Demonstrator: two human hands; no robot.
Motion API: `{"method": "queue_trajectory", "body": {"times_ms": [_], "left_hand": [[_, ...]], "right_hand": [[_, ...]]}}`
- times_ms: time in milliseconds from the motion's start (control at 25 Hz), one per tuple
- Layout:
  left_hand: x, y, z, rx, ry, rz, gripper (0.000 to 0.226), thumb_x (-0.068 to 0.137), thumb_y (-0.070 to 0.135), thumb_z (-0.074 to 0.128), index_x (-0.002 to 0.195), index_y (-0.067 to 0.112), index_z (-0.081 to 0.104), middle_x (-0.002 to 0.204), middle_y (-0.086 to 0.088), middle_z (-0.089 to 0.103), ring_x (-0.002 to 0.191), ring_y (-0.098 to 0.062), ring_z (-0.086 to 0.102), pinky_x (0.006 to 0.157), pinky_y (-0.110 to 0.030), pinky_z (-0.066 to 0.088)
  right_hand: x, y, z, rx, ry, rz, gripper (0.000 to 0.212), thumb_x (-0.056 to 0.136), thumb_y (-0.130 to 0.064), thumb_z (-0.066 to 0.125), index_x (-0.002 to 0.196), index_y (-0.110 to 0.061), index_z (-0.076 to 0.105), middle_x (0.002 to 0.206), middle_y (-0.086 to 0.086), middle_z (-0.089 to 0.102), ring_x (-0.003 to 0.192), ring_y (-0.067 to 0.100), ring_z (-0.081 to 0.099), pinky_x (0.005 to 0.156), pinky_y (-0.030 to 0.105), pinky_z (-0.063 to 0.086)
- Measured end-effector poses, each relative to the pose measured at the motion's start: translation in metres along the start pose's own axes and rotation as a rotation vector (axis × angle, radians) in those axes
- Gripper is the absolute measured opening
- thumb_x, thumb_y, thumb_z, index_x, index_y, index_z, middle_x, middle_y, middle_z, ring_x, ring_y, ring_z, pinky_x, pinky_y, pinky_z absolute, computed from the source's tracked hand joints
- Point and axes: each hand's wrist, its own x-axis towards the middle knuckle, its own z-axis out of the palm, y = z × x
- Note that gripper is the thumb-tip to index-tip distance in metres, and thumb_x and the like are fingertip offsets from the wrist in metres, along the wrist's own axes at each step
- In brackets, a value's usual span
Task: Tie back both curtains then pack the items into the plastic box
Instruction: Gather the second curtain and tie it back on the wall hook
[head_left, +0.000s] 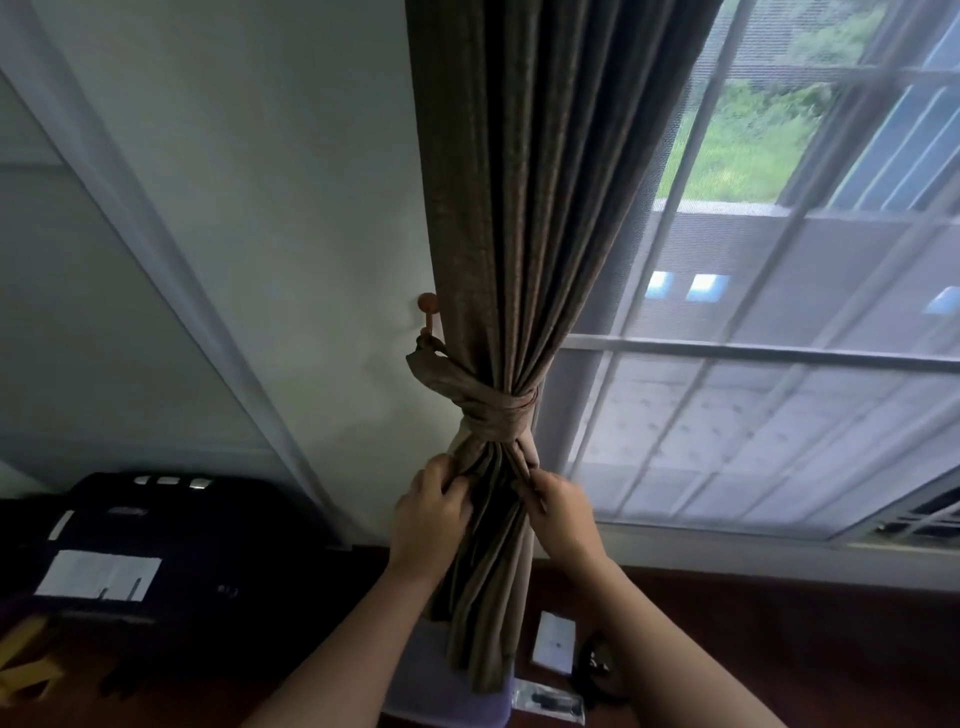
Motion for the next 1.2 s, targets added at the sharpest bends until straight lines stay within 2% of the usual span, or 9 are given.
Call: {"method": "queue_trajectory", "body": {"times_ms": [80,240,440,520,760,880,960,1080,1200], "left_hand": [[0.0,0.004,0.003,0.115,-0.028,0.077,0.026,0.076,0.036,0.061,0.08,0.011,0.068,0.095,-0.009,0.055,0.068,-0.026,0.062,0.05,-0.033,0.052],[0.002,0.009,0.004,0.17,0.037,0.015,0.029,0.063,0.026,0.084,0.08,0.009,0.07,0.079,-0.011,0.059,0.061,-0.027,0.059,0.046,-0.032,0.047],[0.014,0.014,0.007,0.217,0.004,0.107,0.027,0.079,0.034,0.061,0.063,0.012,0.065,0.058,-0.006,0.059,0.04,-0.023,0.055,0.039,-0.025,0.04],[0.015,0.016,0.008,0.198,0.013,0.116,0.02,0.073,0.025,0.073,0.062,0.012,0.063,0.052,-0.006,0.059,0.037,-0.024,0.054,0.038,-0.024,0.04],[0.0,0.006,0.014,0.081,-0.027,0.215,0.021,0.074,0.026,0.048,0.061,0.013,0.056,0.062,-0.004,0.058,0.056,-0.024,0.057,0.052,-0.028,0.041],[-0.01,-0.002,0.006,0.131,-0.044,0.268,0.017,0.072,0.025,0.05,0.06,0.014,0.055,0.06,-0.003,0.055,0.056,-0.024,0.057,0.052,-0.031,0.041],[-0.012,-0.005,0.0,0.136,-0.045,0.27,0.017,0.071,0.026,0.052,0.06,0.013,0.056,0.064,-0.004,0.055,0.06,-0.024,0.056,0.055,-0.03,0.04],[-0.021,-0.007,-0.005,-0.107,-0.036,0.179,0.018,0.074,0.024,0.054,0.069,0.007,0.057,0.088,-0.009,0.053,0.074,-0.02,0.053,0.065,-0.025,0.043],[-0.022,0.001,-0.013,-0.424,-0.033,-0.091,0.015,0.08,0.009,0.062,0.09,0.011,0.051,0.088,0.001,0.056,0.08,-0.021,0.062,0.067,-0.022,0.048]], "right_hand": [[-0.003,0.0,0.0,0.0,0.009,-0.002,0.01,0.09,-0.017,0.055,0.086,-0.01,0.062,0.085,0.009,0.064,0.074,0.029,0.058,0.061,0.031,0.037],[-0.006,0.0,-0.001,-0.018,0.024,-0.025,0.008,0.087,-0.018,0.058,0.085,-0.011,0.058,0.085,0.009,0.063,0.073,0.028,0.057,0.06,0.031,0.037],[-0.009,-0.007,-0.005,-0.079,0.04,-0.029,0.015,0.085,-0.019,0.056,0.096,-0.009,0.057,0.085,0.012,0.065,0.074,0.033,0.06,0.062,0.044,0.05],[-0.01,-0.009,-0.006,-0.115,0.028,-0.012,0.02,0.084,-0.021,0.056,0.1,-0.009,0.057,0.087,0.012,0.066,0.076,0.034,0.061,0.064,0.044,0.051],[-0.009,-0.009,-0.01,-0.177,-0.01,-0.006,0.017,0.086,-0.021,0.057,0.092,-0.005,0.058,0.091,0.016,0.065,0.081,0.038,0.06,0.06,0.036,0.039],[-0.011,-0.009,-0.012,-0.169,-0.056,-0.083,0.015,0.086,-0.021,0.058,0.093,-0.008,0.06,0.092,0.014,0.066,0.081,0.036,0.062,0.064,0.039,0.046],[-0.017,-0.003,-0.012,0.026,-0.085,-0.122,0.012,0.085,-0.022,0.061,0.091,-0.012,0.059,0.09,0.009,0.064,0.078,0.024,0.064,0.065,0.035,0.051],[-0.024,0.002,-0.014,0.314,0.082,0.003,0.011,0.085,-0.017,0.06,0.094,-0.016,0.054,0.093,0.001,0.057,0.078,0.01,0.061,0.07,0.033,0.055],[-0.012,-0.005,-0.006,0.15,0.015,-0.021,0.023,0.084,-0.019,0.062,0.106,-0.015,0.057,0.1,0.001,0.061,0.085,0.013,0.062,0.076,0.036,0.054]]}}
